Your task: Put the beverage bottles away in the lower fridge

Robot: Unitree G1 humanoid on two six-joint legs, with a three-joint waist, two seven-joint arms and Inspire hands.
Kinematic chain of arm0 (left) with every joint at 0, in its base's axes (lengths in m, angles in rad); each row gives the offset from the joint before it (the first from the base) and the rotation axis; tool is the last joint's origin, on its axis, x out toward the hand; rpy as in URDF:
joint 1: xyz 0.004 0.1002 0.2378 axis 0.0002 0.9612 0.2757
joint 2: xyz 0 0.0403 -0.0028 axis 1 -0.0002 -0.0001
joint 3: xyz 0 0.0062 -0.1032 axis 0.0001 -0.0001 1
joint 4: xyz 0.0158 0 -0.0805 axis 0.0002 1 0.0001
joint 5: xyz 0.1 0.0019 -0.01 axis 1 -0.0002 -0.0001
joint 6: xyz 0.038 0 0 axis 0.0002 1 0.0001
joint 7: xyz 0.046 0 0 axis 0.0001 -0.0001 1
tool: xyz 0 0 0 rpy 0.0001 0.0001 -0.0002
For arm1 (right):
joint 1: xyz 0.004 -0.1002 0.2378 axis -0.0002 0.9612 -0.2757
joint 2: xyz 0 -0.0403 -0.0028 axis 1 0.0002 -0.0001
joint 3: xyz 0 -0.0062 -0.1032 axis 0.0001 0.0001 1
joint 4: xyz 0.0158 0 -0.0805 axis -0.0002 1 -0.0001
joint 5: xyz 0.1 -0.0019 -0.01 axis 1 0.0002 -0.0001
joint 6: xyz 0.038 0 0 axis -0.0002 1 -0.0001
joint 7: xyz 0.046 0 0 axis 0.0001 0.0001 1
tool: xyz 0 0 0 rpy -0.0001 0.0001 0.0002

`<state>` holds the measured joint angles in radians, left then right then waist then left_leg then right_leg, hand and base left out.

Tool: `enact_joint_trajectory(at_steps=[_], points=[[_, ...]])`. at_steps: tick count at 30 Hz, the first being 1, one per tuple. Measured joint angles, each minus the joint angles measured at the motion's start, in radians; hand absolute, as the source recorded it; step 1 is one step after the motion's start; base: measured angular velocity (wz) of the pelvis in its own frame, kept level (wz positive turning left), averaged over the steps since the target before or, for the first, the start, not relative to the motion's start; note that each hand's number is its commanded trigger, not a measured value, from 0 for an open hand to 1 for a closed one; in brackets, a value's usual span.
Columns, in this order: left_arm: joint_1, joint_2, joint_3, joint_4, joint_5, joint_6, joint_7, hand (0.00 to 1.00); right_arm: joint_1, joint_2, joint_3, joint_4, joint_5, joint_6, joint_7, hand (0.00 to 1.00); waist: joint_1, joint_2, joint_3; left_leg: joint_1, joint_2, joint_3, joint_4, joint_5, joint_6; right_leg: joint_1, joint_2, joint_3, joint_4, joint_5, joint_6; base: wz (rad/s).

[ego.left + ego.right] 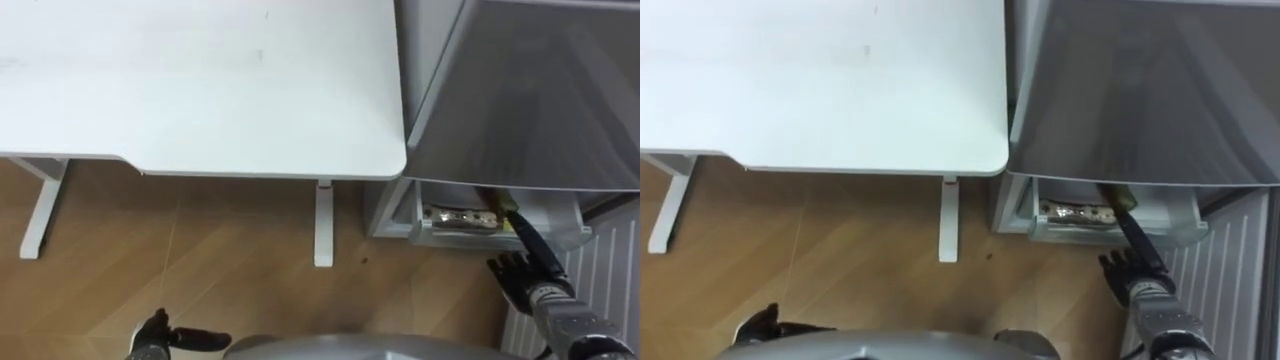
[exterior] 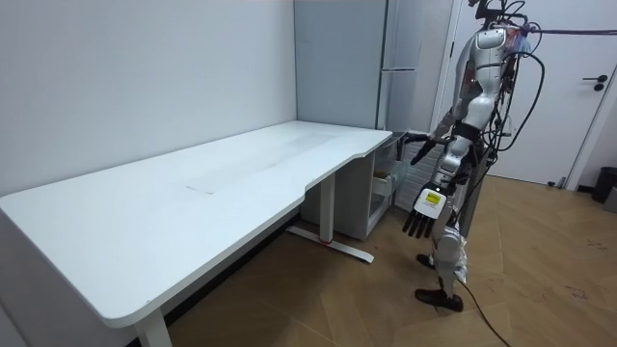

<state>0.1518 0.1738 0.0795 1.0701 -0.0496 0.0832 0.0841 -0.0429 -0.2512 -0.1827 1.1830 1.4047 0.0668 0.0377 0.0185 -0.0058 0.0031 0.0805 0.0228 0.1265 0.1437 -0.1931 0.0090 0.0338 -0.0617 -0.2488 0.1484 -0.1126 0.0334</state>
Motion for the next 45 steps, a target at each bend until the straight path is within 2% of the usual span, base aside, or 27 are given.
enact_joint_trajectory(at_steps=[3,6,7,10,14,18,20,21,26,30,36,41,45], points=[[0.006,-0.002,0.015,0.001,0.000,0.000,0.003,0.00,0.019,0.005,-0.003,0.047,-0.018,0.000,0.008,0.00,-0.001,-0.006,0.0000,0.004,0.002,0.000,-0.001,-0.003,-0.002,0.004,0.002,0.000,0.000,-0.004,0.000,0.00],[0.023,-0.009,0.032,0.002,0.000,0.000,0.022,0.00,0.037,0.029,-0.009,0.105,-0.040,0.001,0.008,0.00,-0.010,-0.014,0.0005,0.009,0.002,0.000,-0.001,-0.003,-0.002,0.010,0.003,0.000,0.000,-0.005,-0.001,0.00],[0.032,-0.012,0.038,0.002,0.001,0.000,0.023,0.00,0.043,0.038,-0.014,0.127,-0.048,0.007,0.006,0.00,-0.012,-0.016,0.0032,0.017,0.002,0.001,-0.001,-0.005,-0.003,0.018,0.003,0.001,-0.002,-0.005,0.000,0.00],[0.037,-0.011,0.046,0.005,0.018,0.000,0.023,0.00,0.066,0.057,-0.028,0.150,-0.060,0.021,0.001,0.00,-0.013,-0.018,0.0019,0.023,0.003,-0.002,-0.002,-0.010,-0.003,0.022,0.005,0.005,0.001,-0.007,0.001,0.00],[0.050,-0.013,0.076,0.019,0.023,0.000,0.030,0.00,0.071,0.064,-0.038,0.181,-0.072,0.022,-0.009,0.00,-0.013,-0.017,0.0055,0.038,0.004,-0.001,-0.008,-0.013,-0.003,0.037,0.005,0.006,0.001,-0.009,0.001,0.00],[0.060,-0.016,0.083,0.018,0.023,0.000,0.045,0.00,0.072,0.065,-0.037,0.181,-0.091,0.022,-0.013,0.00,-0.017,-0.014,0.0022,0.040,0.003,-0.007,-0.007,-0.013,-0.003,0.039,0.005,0.005,0.002,-0.009,0.001,0.01],[0.067,-0.019,0.083,0.019,0.028,0.000,0.046,0.00,0.074,0.066,-0.036,0.190,-0.124,0.022,-0.014,0.00,-0.017,-0.015,0.0044,0.049,0.002,-0.017,-0.007,-0.013,-0.003,0.051,0.005,0.001,0.001,-0.011,0.001,0.07],[0.073,-0.021,0.083,0.019,0.032,0.000,0.052,0.00,0.081,0.069,-0.036,0.197,-0.137,0.022,-0.014,0.00,-0.016,-0.020,0.0034,0.055,0.002,-0.021,-0.007,-0.015,-0.004,0.058,0.005,-0.001,0.001,-0.016,0.002,0.07],[0.077,-0.043,0.084,0.027,0.056,0.003,0.060,0.00,0.101,0.087,-0.040,0.217,-0.159,0.027,-0.014,0.00,-0.017,-0.012,0.0012,0.068,0.003,-0.021,-0.007,-0.019,-0.005,0.069,0.007,0.001,0.001,-0.019,0.002,0.01],[0.071,-0.046,0.084,0.026,0.100,0.006,0.053,0.00,0.113,0.105,-0.071,0.222,-0.115,0.039,-0.017,0.00,-0.019,-0.007,-0.0019,0.071,0.004,-0.021,-0.007,-0.019,-0.005,0.071,0.008,0.004,0.001,-0.020,0.002,0.00],[0.064,-0.046,0.084,0.016,0.102,0.032,0.034,0.00,0.111,0.107,-0.139,0.218,-0.021,0.045,-0.038,0.00,-0.040,-0.002,-0.0027,0.073,0.005,-0.021,-0.008,-0.019,-0.005,0.071,0.009,0.006,0.002,-0.019,0.001,0.00],[0.057,-0.047,0.084,0.016,0.102,0.032,0.021,0.00,0.113,0.107,-0.156,0.208,0.011,0.037,-0.050,0.00,-0.042,0.002,-0.0016,0.074,0.007,-0.018,-0.009,-0.020,-0.007,0.070,0.012,0.012,0.002,-0.018,0.000,-0.02],[0.061,-0.045,0.084,0.029,0.124,0.030,0.011,0.00,0.110,0.107,-0.160,0.144,0.054,0.011,-0.075,0.00,-0.041,0.009,0.0020,0.083,0.007,-0.012,-0.008,-0.023,-0.006,0.070,0.015,0.030,0.003,-0.018,-0.001,-0.11]])
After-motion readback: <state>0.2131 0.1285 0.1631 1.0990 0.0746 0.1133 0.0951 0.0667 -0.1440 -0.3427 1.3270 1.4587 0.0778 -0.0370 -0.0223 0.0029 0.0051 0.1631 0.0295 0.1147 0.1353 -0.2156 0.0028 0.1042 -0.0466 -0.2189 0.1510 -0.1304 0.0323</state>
